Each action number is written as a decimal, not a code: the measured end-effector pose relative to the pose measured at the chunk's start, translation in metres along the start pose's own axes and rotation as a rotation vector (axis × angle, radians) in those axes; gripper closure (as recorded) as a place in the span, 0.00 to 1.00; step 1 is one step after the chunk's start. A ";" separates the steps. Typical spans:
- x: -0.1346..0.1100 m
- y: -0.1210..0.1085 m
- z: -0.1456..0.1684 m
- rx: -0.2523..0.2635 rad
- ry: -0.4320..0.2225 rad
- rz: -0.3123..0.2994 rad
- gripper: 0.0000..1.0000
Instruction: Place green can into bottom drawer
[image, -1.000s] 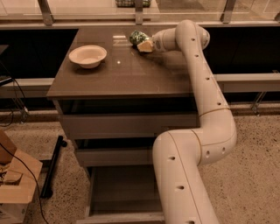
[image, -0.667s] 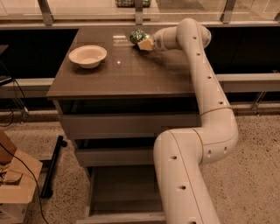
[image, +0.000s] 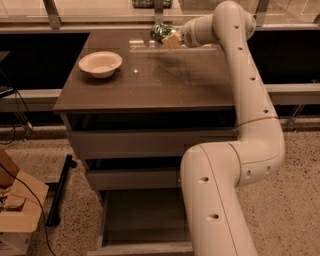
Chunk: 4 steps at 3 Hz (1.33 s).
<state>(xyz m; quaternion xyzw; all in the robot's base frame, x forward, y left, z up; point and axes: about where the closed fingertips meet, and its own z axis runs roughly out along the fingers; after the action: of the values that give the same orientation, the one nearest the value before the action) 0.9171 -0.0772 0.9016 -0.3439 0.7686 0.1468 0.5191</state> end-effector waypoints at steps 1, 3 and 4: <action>-0.005 0.008 -0.029 -0.019 0.062 -0.027 1.00; 0.020 0.031 -0.057 -0.070 0.211 -0.032 1.00; 0.018 0.034 -0.056 -0.071 0.206 -0.038 1.00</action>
Offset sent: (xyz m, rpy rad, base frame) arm -0.1040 -0.0223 0.0023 -0.1891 0.1953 0.0627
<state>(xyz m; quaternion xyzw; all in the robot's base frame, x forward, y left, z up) 0.8515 -0.0920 0.9047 -0.3899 0.8054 0.1281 0.4277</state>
